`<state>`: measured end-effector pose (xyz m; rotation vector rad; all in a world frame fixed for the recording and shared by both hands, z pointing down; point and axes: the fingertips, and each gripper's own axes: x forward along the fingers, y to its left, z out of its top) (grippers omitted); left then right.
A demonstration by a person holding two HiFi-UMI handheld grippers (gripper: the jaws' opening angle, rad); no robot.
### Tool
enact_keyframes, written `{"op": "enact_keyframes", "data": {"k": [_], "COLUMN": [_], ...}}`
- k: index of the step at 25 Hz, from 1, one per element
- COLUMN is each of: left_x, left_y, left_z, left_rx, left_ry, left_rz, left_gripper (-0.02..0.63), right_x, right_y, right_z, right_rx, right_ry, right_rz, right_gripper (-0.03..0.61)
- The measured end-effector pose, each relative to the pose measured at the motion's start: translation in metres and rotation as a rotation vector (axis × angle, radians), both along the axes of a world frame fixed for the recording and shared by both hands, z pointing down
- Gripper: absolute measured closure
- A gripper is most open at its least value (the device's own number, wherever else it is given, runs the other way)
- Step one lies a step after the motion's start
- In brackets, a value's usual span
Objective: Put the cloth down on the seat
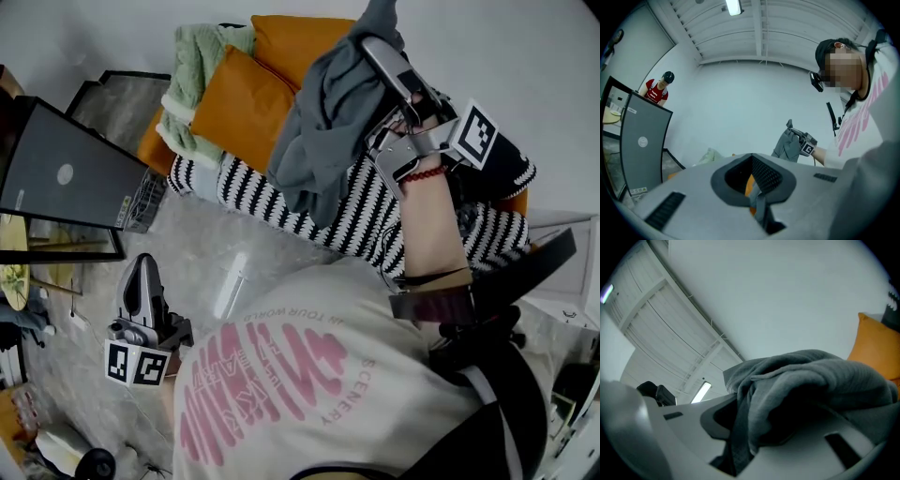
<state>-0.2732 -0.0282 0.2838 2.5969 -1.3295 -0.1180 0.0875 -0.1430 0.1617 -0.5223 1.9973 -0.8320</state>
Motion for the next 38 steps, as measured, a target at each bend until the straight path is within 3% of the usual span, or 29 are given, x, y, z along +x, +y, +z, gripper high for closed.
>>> {"op": "enact_keyframes", "data": {"k": [4,8,14,18,33,38], "left_x": [-0.004,-0.017,-0.037,-0.042,-0.068,-0.074], "left_y": [-0.002,-0.007,-0.018,-0.013,-0.027,-0.029], "left_z": [0.008,0.017,0.017,0.017,0.002,-0.002], "left_rx": [-0.005,-0.007,-0.017,-0.008,-0.002,-0.013], "left_ry": [-0.006,-0.035,0.031,0.025,0.013,-0.002], "left_rz": [0.037,-0.004,-0.072,-0.111,-0.365,-0.437], "left_gripper": [0.604,0.604,0.604,0.604,0.604,0.604], "right_x": [-0.005,-0.010,-0.019,-0.010,0.009,0.015], "right_y": [-0.001,-0.007,-0.035,-0.048,-0.150,-0.193], "right_z": [-0.015,-0.036,-0.078,-0.095,-0.155,-0.132], "right_rx": [0.044,0.092,0.169,0.201,0.315,0.271], "right_ry": [0.017,0.057,0.110,0.115,0.157,0.154], "right_rz": [0.014,0.021,0.029,0.045,0.074,0.070], "right_gripper": [0.479,0.479,0.479,0.479,0.479,0.479]}}
